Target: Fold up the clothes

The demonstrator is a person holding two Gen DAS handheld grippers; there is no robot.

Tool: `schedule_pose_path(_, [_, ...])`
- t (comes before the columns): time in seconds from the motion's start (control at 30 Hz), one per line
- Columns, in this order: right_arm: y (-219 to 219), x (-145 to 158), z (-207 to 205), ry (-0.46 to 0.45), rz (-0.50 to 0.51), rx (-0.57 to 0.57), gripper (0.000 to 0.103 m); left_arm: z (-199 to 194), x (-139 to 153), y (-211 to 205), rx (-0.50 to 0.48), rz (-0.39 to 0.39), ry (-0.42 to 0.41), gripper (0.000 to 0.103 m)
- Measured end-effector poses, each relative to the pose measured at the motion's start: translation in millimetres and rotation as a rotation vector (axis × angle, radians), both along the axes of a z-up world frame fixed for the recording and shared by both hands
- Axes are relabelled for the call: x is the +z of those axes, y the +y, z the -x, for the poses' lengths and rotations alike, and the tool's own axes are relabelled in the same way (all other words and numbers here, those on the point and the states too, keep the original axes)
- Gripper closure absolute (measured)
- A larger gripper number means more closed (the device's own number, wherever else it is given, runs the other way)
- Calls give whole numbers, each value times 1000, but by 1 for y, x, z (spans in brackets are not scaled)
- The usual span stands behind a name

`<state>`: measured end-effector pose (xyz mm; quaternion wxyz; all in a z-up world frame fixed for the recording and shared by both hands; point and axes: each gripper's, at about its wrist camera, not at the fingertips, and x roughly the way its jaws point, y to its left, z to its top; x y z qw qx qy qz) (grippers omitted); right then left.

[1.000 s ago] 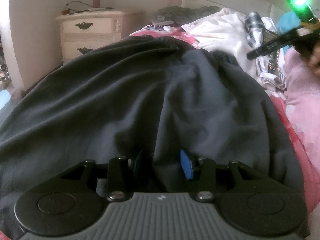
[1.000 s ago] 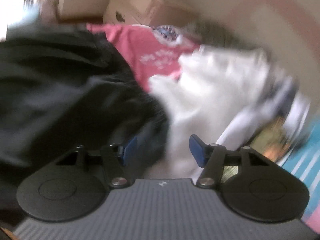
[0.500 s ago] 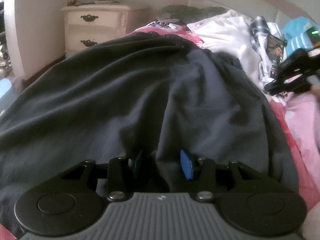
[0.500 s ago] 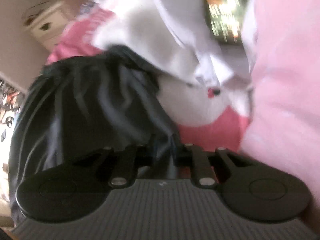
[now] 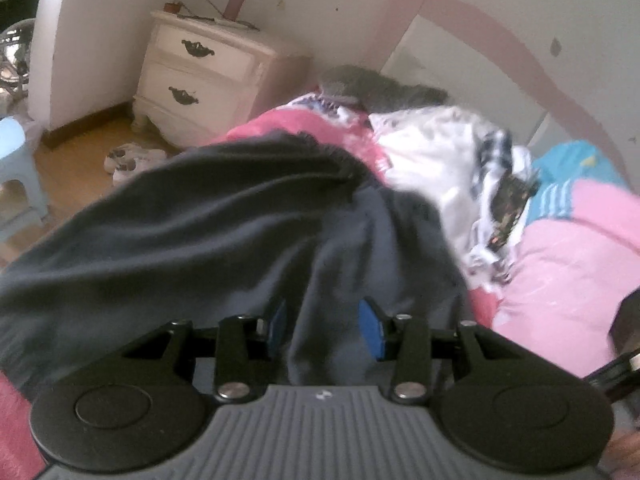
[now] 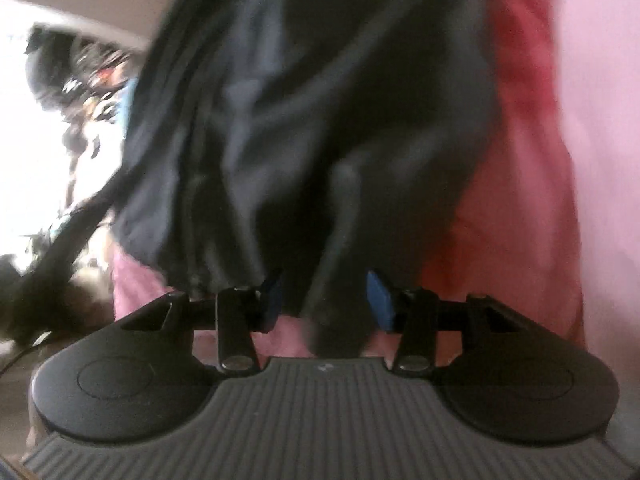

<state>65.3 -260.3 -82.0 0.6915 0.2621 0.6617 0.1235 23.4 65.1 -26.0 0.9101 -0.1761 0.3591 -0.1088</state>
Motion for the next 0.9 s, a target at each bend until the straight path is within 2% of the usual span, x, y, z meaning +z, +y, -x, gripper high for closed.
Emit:
schedule_pose_path(0.07, [-16,-7,10,41,-15,-112,56,6,14,3,32,-31,-52,61])
schedule_pose_path(0.13, [-31,-17,22,69,-40,-203,56,6,16,-2,22,-66,-59,61])
schedule_pose_path(0.3, [-34,-46,21,122,-64,-267,58,4,16,-14,-23,-148,-56,59])
schedule_pose_path(0.33, [-34,-49,23,120,-68,-272,62,4,16,-17,-31,-165,-55,58])
schedule_pose_path(0.37, [-34,-52,24,119,-71,-277,82,3,16,-19,-40,-181,-54,58])
schedule_pose_path(0.4, [-34,-51,26,110,-77,-280,97,3,16,-22,-49,-198,-53,58])
schedule_pose_path(0.5, [-34,-35,34,47,-74,-260,100,2,16,-29,-76,-247,-51,58])
schedule_pose_path(0.67, [-41,-14,37,-32,87,-163,102,10,-14,-28,-76,-226,62,61])
schedule_pose_path(0.73, [-43,-11,38,-46,167,-124,102,9,-22,-25,-61,-243,116,61])
schedule_pose_path(0.9, [-23,-13,43,-77,384,60,102,0,-28,0,46,-258,179,61])
